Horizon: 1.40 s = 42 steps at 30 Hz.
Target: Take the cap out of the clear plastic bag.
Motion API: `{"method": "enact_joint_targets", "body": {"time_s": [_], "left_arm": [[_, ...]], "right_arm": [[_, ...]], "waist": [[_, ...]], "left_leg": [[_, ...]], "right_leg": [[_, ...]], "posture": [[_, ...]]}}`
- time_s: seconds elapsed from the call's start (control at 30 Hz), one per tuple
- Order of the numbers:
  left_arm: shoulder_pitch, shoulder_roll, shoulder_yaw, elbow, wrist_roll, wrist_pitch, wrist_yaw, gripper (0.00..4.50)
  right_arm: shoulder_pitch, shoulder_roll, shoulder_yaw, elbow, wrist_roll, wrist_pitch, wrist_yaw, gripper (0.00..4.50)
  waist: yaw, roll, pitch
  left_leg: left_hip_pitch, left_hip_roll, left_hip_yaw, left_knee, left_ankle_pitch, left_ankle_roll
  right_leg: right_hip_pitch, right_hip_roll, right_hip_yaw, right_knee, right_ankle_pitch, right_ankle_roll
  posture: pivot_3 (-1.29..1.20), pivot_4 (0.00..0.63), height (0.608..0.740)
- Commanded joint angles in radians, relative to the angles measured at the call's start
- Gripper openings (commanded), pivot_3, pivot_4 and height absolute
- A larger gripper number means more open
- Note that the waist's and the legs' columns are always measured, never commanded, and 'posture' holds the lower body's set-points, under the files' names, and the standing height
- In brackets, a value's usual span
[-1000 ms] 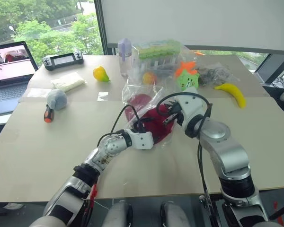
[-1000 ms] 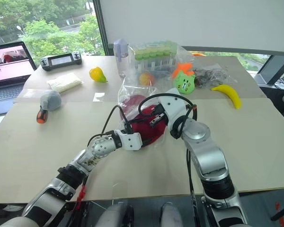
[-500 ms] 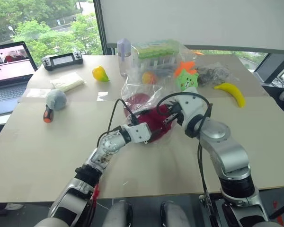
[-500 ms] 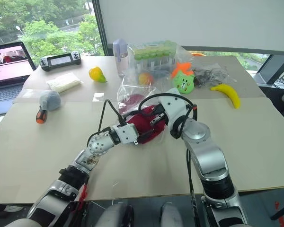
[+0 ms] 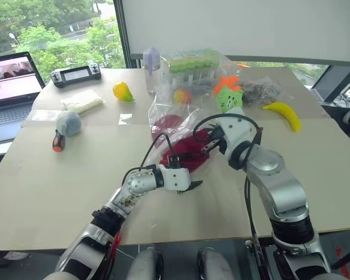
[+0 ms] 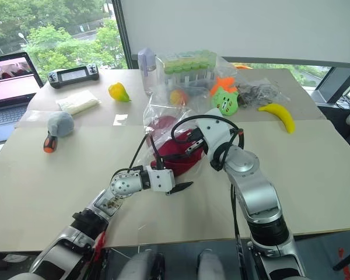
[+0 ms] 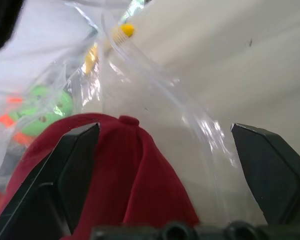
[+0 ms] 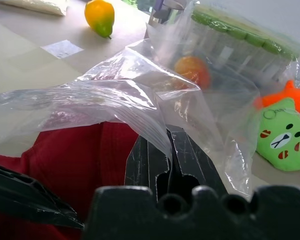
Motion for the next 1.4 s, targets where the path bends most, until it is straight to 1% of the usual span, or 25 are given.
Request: {"method": "enact_joint_targets", "body": {"time_s": [0.03,0.1,0.17,0.23,0.37,0.47,0.53,0.57,0.63,0.73,0.83,0.93,1.0,1.23,1.3,1.4], "left_arm": [[-0.027,-0.009,0.025,-0.017,0.036,0.032,0.063,4.50],[-0.029,-0.014,0.037,-0.022,0.040,0.045,0.086,4.50],[-0.023,-0.027,0.056,-0.037,0.006,0.053,0.093,4.50],[-0.025,-0.023,0.062,-0.050,0.023,0.048,0.109,4.50],[-0.023,-0.024,0.069,-0.055,0.013,0.057,0.105,4.50],[-0.003,-0.046,0.074,-0.077,-0.090,0.062,0.040,4.50],[0.031,-0.049,0.067,-0.139,-0.243,0.068,-0.079,4.50],[0.039,-0.039,0.069,-0.157,-0.278,0.067,-0.115,4.50],[0.049,-0.010,0.085,-0.175,-0.325,0.056,-0.171,4.50],[0.043,0.026,0.125,-0.158,-0.352,0.041,-0.197,4.50],[0.026,0.027,0.144,-0.071,-0.313,0.003,-0.158,4.50],[-0.005,-0.012,0.152,0.031,-0.252,-0.013,-0.074,4.50],[-0.023,-0.028,0.134,0.074,-0.220,-0.043,-0.066,4.50],[-0.012,-0.036,0.087,0.090,-0.136,-0.094,-0.057,4.50],[-0.011,-0.029,0.073,0.086,-0.093,-0.106,-0.040,4.50],[-0.027,-0.014,0.066,0.077,0.020,-0.099,0.050,4.50]], "right_arm": [[-0.007,-0.005,-0.022,-0.041,-0.005,-0.007,-0.007,0.03],[-0.006,-0.005,-0.023,-0.043,-0.005,-0.006,-0.007,0.03],[-0.006,-0.007,-0.022,-0.043,-0.006,-0.006,-0.006,0.03],[-0.006,-0.008,-0.022,-0.043,-0.006,-0.006,-0.005,0.03],[-0.006,-0.008,-0.021,-0.043,-0.005,-0.006,-0.004,0.03],[-0.006,-0.007,-0.019,-0.042,-0.005,-0.008,-0.003,0.03],[-0.008,-0.007,-0.017,-0.040,-0.006,-0.008,-0.004,0.03],[-0.009,-0.006,-0.017,-0.039,-0.006,-0.008,-0.004,0.03],[-0.009,-0.007,-0.016,-0.039,-0.007,-0.009,-0.004,0.03],[-0.008,-0.008,-0.016,-0.037,-0.008,-0.010,-0.004,0.03],[-0.007,-0.006,-0.015,-0.034,-0.008,-0.013,-0.005,0.03],[-0.009,-0.002,-0.013,-0.029,-0.008,-0.016,-0.006,0.03],[-0.011,-0.002,-0.012,-0.027,-0.009,-0.017,-0.006,0.03],[-0.012,-0.002,-0.015,-0.030,-0.012,-0.014,-0.008,0.03],[-0.012,-0.001,-0.016,-0.031,-0.013,-0.014,-0.009,0.03],[-0.011,-0.001,-0.016,-0.031,-0.015,-0.013,-0.010,0.03]], "waist": [[0.000,0.000,0.000],[0.000,0.000,0.000],[0.000,0.000,0.000],[-0.001,0.000,0.000],[-0.001,0.000,0.000],[-0.001,0.000,0.000],[-0.002,0.000,0.000],[-0.002,0.000,0.000],[-0.003,0.000,0.000],[-0.003,0.000,0.000],[-0.003,0.000,0.000],[0.006,0.000,0.000],[0.010,0.000,0.000],[0.009,0.000,0.000],[0.009,0.000,0.000],[0.009,0.000,0.000]], "left_leg": [[0.000,0.000,0.000,0.000,0.000,0.000],[0.000,0.000,0.000,0.000,0.000,0.000],[0.000,0.000,0.000,0.000,0.000,0.000],[0.000,0.000,0.000,0.000,0.000,0.000],[0.000,0.000,0.000,0.000,0.000,0.000],[0.000,0.000,0.000,0.000,0.000,0.000],[0.000,0.000,0.000,0.000,0.000,0.000],[0.000,0.000,0.000,0.000,0.000,0.000],[0.000,0.001,0.000,0.000,0.000,0.000],[0.000,0.000,0.000,0.000,0.000,-0.001],[0.000,0.000,0.000,0.000,0.000,0.000],[0.000,0.000,-0.001,0.000,0.000,0.000],[0.000,0.000,-0.001,0.001,0.000,0.000],[0.000,0.000,-0.001,0.000,0.000,0.000],[0.000,0.000,-0.001,0.000,0.000,0.000],[0.000,0.000,-0.001,0.000,0.000,0.000]], "right_leg": [[0.000,0.000,0.000,0.000,0.000,0.000],[0.000,0.000,0.000,0.000,0.000,0.000],[0.000,0.000,0.000,0.000,0.000,0.000],[0.000,0.000,0.000,0.001,0.000,0.000],[0.000,0.000,0.000,0.000,0.000,0.000],[0.000,0.000,0.000,0.000,0.000,0.000],[0.000,0.000,0.000,0.000,0.000,0.000],[0.000,0.000,0.000,0.001,0.000,0.000],[-0.001,0.000,0.001,0.000,0.000,0.000],[-0.001,0.000,0.001,0.000,0.000,0.000],[-0.001,0.000,0.001,0.000,0.000,0.000],[0.000,0.000,0.000,0.000,0.000,0.000],[0.001,0.000,-0.001,0.000,0.000,0.000],[0.000,0.000,-0.001,0.000,0.000,0.000],[0.000,0.000,-0.001,0.000,0.000,0.000],[0.000,0.000,-0.001,0.000,0.000,0.000]], "posture": [[0.00,0.150,0.740],[0.00,0.150,0.740],[0.00,0.150,0.740],[0.00,0.150,0.740],[0.00,0.150,0.740],[0.00,0.150,0.740],[0.00,0.150,0.740],[0.00,0.150,0.740],[0.00,0.150,0.740],[0.00,0.150,0.740],[0.00,0.150,0.740],[0.00,0.150,0.740],[0.00,0.150,0.740],[0.00,0.150,0.740],[0.00,0.150,0.740],[0.00,0.150,0.740]]}}
